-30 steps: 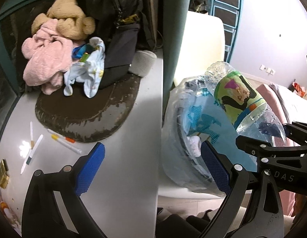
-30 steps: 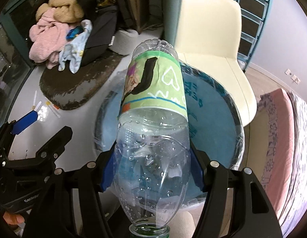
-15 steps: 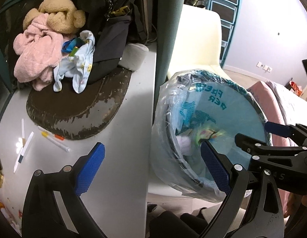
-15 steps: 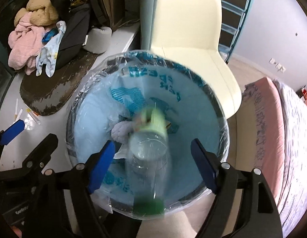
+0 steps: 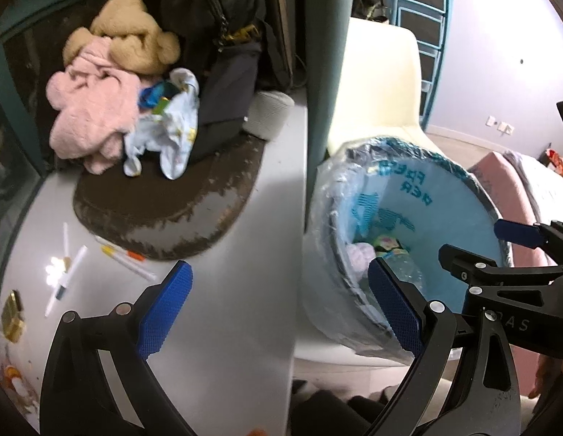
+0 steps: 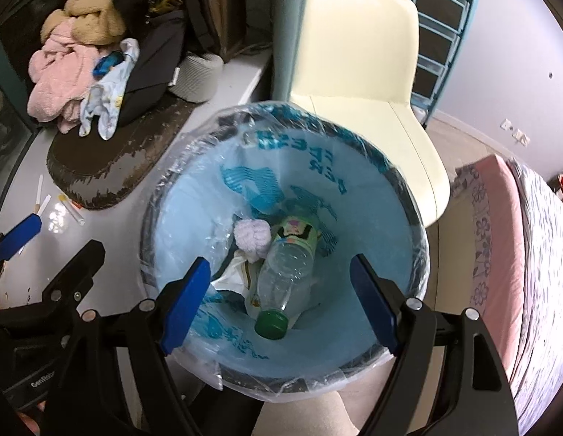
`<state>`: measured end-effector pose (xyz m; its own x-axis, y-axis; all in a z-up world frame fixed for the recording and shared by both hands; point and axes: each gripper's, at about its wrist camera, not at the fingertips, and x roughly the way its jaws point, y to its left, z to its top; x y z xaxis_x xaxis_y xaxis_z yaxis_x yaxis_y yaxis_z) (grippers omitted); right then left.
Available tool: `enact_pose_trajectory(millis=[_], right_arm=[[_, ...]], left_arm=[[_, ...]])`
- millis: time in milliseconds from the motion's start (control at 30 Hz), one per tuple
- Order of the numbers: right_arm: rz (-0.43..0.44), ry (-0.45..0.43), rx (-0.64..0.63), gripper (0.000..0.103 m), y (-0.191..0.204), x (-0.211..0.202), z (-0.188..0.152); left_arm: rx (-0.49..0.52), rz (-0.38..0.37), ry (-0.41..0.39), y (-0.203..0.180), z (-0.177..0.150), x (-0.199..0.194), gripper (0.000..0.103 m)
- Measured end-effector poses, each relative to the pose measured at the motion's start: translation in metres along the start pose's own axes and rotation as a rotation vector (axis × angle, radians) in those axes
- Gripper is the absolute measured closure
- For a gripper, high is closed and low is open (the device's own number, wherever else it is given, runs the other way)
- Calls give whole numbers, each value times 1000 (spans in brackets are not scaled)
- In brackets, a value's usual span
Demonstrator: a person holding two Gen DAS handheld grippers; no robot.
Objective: Collect trash
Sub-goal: 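Open the right gripper to drop the bottle into the bin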
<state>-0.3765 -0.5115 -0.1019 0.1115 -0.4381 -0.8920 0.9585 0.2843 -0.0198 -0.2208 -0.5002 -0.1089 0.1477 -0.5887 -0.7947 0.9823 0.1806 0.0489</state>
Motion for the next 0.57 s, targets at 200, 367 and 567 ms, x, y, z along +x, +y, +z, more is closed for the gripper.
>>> enact_pose_trajectory(millis=[200,367,567], right_arm=[[11,-24,-19,27,8,-4,4],[13,-30,-24,27,10,-6,4],[25,-32,-54,27,14,-7,2]], left_arm=[[-62,-34,0,11,-1,-7,8],[-84,-74,31,13,-3,-6,8],[-122,-35,43,19,-5,-7,6]])
